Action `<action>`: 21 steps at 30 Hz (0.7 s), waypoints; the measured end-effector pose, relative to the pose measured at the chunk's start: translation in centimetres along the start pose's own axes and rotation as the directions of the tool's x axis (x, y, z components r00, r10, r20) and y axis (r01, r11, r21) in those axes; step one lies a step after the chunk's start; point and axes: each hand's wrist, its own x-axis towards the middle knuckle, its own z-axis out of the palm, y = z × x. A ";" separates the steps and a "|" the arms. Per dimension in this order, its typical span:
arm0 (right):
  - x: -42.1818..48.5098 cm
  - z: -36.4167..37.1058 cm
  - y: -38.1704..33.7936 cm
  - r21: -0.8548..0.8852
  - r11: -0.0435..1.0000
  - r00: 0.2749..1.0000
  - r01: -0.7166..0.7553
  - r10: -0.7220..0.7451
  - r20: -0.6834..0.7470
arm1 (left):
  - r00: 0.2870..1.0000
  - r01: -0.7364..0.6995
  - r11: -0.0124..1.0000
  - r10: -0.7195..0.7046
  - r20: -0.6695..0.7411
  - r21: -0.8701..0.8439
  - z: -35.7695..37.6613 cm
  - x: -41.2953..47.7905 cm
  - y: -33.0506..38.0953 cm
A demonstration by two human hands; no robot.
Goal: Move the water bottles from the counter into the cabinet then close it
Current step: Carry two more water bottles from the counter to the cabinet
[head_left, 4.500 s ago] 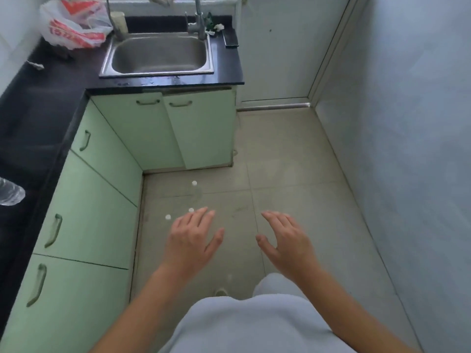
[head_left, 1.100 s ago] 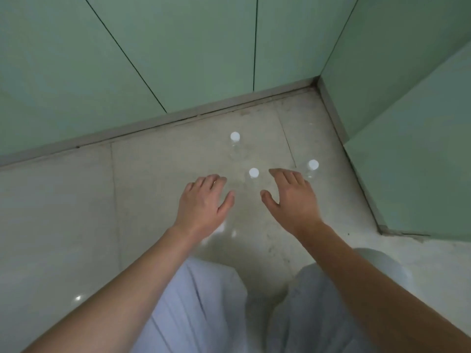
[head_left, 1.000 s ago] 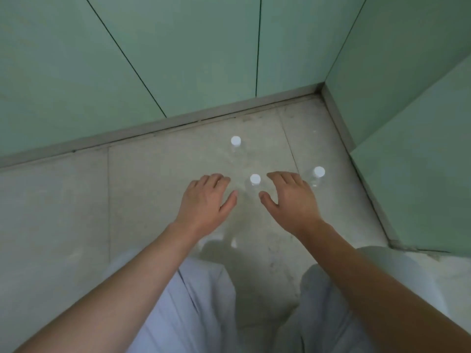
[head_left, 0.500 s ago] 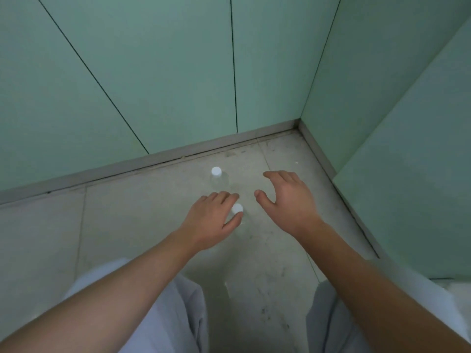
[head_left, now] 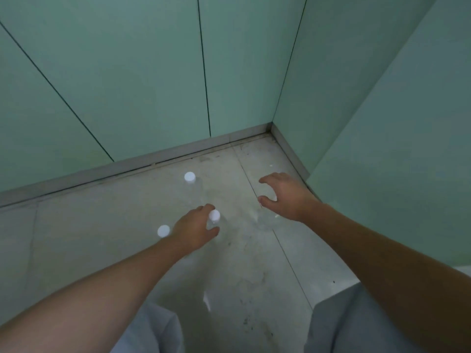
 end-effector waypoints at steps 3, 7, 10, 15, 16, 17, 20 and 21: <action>-0.2 1.5 1.7 0.068 0.993 0.995 -0.101 0.102 -0.016 | 0.998 0.054 0.996 -0.055 -0.023 -0.076 1.2 0.9 -0.8; -1.4 4.7 3.7 0.117 0.976 0.983 -0.185 0.183 0.028 | 0.997 0.072 0.992 -0.075 -0.022 -0.106 1.9 1.6 -1.6; -1.8 6.1 4.8 0.196 0.933 0.953 -0.302 0.301 0.035 | 0.993 0.106 0.977 -0.113 -0.032 -0.183 2.4 2.0 -1.6; -1.5 8.3 5.3 0.401 0.799 0.880 -0.448 0.474 0.038 | 0.989 0.124 0.957 -0.140 -0.043 -0.261 3.1 2.2 -1.5; -1.4 8.9 5.1 0.436 0.775 0.869 -0.458 0.492 0.039 | 0.989 0.122 0.953 -0.140 -0.047 -0.277 3.2 2.2 -1.7; -1.3 9.6 4.9 0.467 0.753 0.860 -0.464 0.509 0.034 | 0.989 0.123 0.947 -0.143 -0.047 -0.297 3.4 2.2 -1.8; -1.2 11.6 4.3 0.528 0.697 0.827 -0.486 0.562 0.019 | 0.986 0.146 0.924 -0.167 -0.028 -0.353 3.9 1.9 -2.0; -1.2 12.2 4.2 0.552 0.672 0.813 -0.494 0.583 0.018 | 0.985 0.156 0.920 -0.174 -0.018 -0.361 4.0 1.8 -1.9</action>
